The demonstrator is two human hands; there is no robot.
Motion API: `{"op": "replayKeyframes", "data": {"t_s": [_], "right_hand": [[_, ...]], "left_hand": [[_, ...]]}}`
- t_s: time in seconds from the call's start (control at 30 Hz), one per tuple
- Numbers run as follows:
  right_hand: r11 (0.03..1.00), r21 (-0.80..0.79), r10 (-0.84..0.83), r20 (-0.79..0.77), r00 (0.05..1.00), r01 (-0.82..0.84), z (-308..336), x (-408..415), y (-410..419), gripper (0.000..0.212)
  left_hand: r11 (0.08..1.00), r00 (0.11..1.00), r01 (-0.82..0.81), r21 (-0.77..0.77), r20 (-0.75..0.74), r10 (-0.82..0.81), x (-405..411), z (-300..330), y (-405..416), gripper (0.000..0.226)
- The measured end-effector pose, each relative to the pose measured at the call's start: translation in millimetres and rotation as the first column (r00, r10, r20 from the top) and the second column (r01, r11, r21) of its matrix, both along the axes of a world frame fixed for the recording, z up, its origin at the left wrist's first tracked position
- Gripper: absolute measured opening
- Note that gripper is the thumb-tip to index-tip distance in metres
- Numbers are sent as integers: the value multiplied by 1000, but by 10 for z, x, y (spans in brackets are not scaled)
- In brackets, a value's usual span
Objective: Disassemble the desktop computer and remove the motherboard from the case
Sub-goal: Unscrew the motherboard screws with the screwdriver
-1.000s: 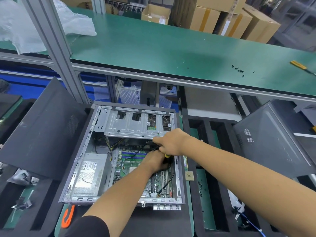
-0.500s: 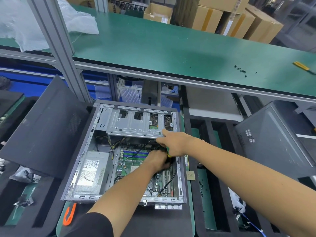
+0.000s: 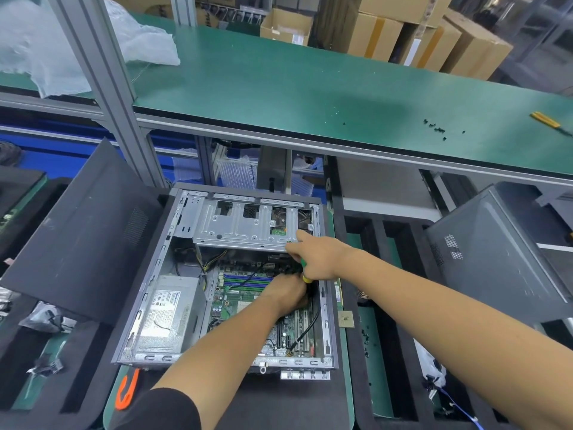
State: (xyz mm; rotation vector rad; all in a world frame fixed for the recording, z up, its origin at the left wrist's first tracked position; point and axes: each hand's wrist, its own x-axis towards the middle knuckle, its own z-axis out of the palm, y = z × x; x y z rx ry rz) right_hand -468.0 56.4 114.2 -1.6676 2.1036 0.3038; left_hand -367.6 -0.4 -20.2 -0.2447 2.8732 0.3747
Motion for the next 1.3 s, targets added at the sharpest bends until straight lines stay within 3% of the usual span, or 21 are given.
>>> {"op": "replayKeyframes", "data": {"t_s": [0.17,0.27,0.37,0.6,0.8,0.87,0.97,1.03,1.1,1.2,1.3], "right_hand": [[994,-71,-76,92,993,83,76,-47,-11,25],[974,-143,-138,239,961,175,118,-83,-35,19],[949,-216,-144,344,928,228,164,-78,-80,19],[926,-299,-96,399,912,229,117,91,-239,17],[900,-353,-88,428,899,256,54,293,-418,22],[889,-369,-90,436,895,269,49,340,-478,22],[889,-379,-88,412,907,258,64,397,-546,23],[886,-382,-86,419,904,262,77,412,-576,23],[874,-377,-105,472,876,307,93,411,-599,22],[832,-379,-147,553,820,405,119,393,-598,22],[775,-370,-181,647,740,513,114,343,-560,15]], "left_hand": [[995,1000,24,101,-9,-23,78,57,-86,20],[959,1000,7,285,1,-8,184,73,-178,22],[888,994,-105,448,14,110,313,69,-304,22],[570,873,-440,694,179,454,631,145,-526,14],[314,687,-545,778,199,699,754,336,-669,32],[315,650,-575,755,188,736,791,410,-745,32],[440,694,-630,640,209,689,850,523,-847,24],[435,706,-638,635,257,660,867,590,-903,24],[332,679,-655,679,335,653,892,632,-940,26],[105,648,-611,785,419,636,964,624,-937,22],[33,650,-567,823,423,631,1025,611,-911,28]]}}
